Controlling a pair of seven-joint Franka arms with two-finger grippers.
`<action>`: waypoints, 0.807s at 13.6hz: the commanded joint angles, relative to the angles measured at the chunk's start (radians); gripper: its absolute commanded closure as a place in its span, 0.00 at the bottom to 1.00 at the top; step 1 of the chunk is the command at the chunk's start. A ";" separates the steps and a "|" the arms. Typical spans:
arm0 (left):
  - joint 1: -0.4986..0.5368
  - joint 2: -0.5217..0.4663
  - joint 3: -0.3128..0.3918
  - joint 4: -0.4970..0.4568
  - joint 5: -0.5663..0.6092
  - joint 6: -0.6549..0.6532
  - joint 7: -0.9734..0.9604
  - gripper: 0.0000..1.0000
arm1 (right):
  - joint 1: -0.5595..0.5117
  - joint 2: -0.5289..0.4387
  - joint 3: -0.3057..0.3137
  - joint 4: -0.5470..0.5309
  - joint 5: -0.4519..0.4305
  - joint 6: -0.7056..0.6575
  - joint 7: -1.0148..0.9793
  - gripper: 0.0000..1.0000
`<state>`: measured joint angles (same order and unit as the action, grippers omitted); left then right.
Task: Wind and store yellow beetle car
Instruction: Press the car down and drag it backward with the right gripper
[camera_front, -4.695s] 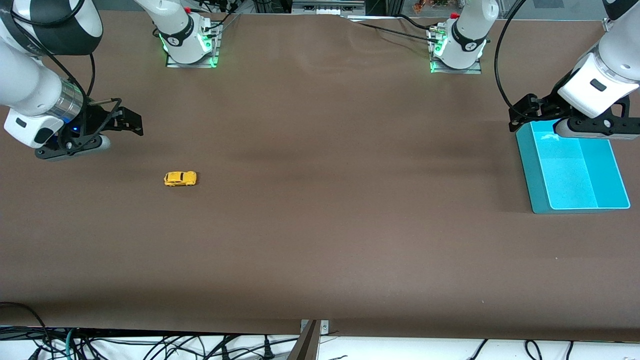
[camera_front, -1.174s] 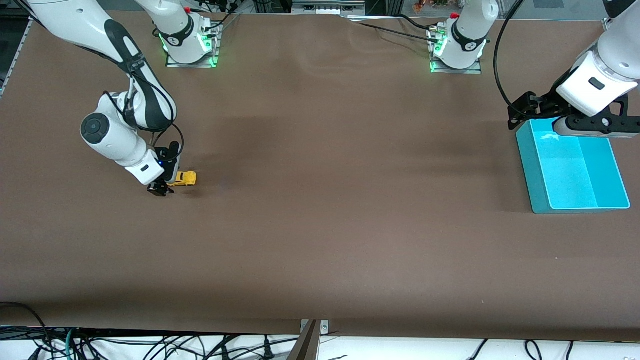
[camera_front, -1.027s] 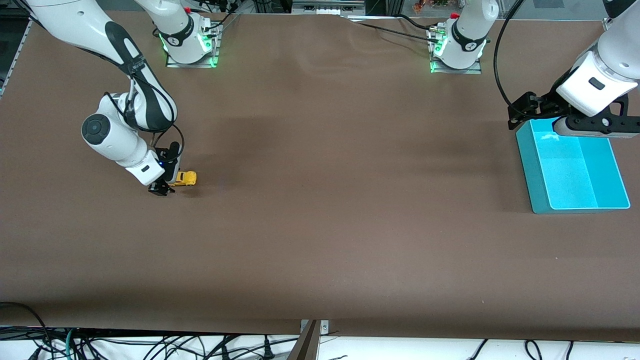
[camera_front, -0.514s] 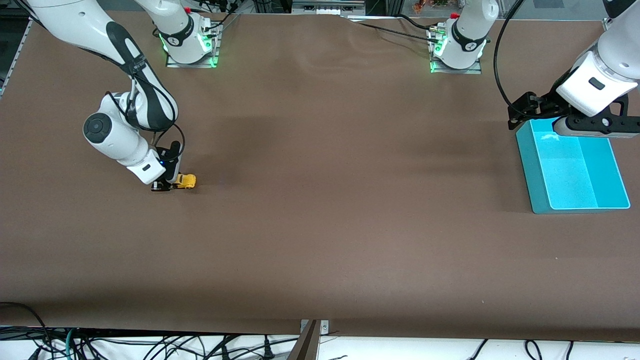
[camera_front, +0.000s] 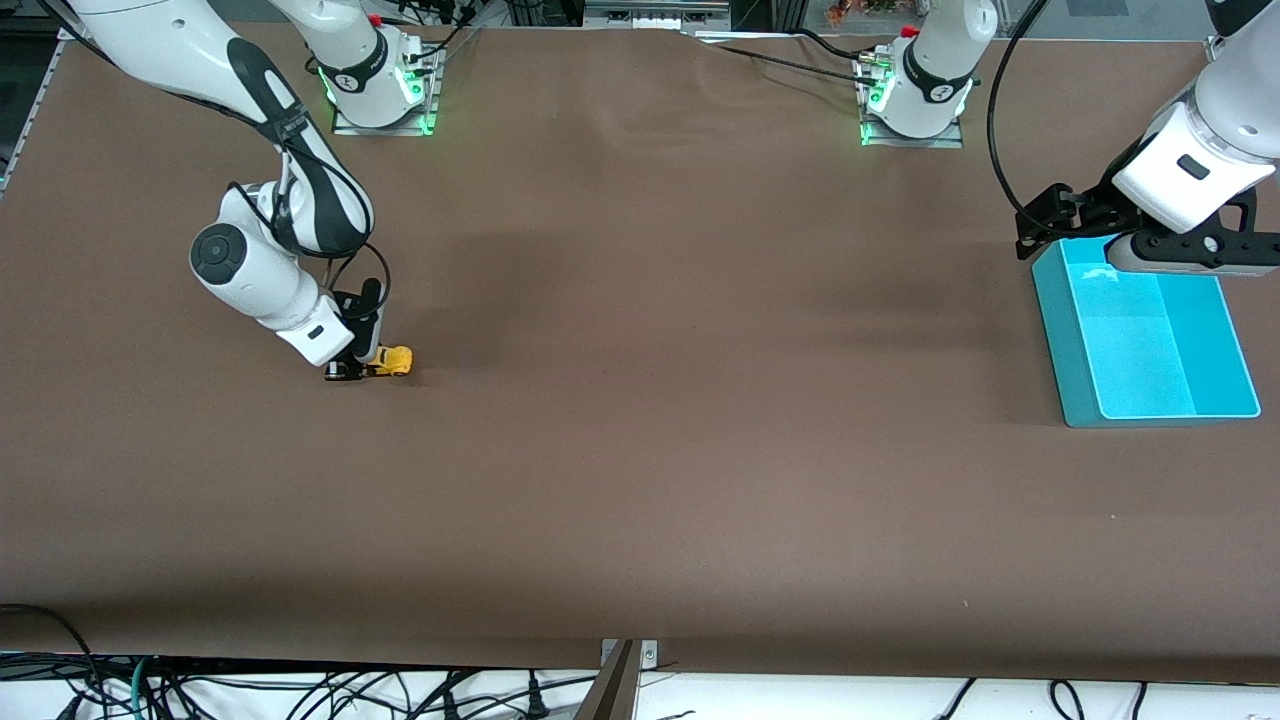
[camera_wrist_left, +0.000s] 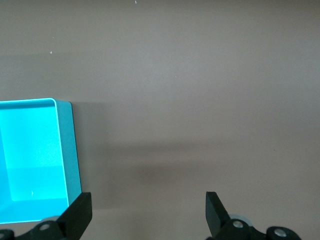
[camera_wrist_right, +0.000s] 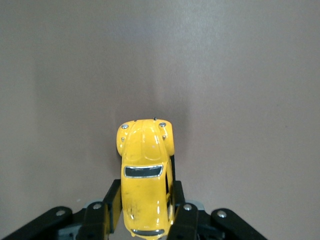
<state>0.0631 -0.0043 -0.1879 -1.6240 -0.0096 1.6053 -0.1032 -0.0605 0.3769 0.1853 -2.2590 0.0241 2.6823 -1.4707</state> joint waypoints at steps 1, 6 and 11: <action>-0.003 0.015 0.001 0.035 -0.018 -0.025 0.008 0.00 | -0.013 0.020 0.010 -0.002 -0.013 -0.002 0.003 0.75; -0.003 0.015 0.001 0.035 -0.018 -0.027 0.008 0.00 | -0.051 0.073 0.005 0.001 -0.010 0.027 -0.051 0.79; -0.003 0.015 0.001 0.035 -0.018 -0.027 0.010 0.00 | -0.087 0.091 0.003 0.002 -0.009 0.056 -0.176 0.81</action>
<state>0.0631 -0.0043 -0.1879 -1.6240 -0.0096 1.6036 -0.1032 -0.1024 0.3853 0.1952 -2.2590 0.0284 2.6822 -1.5472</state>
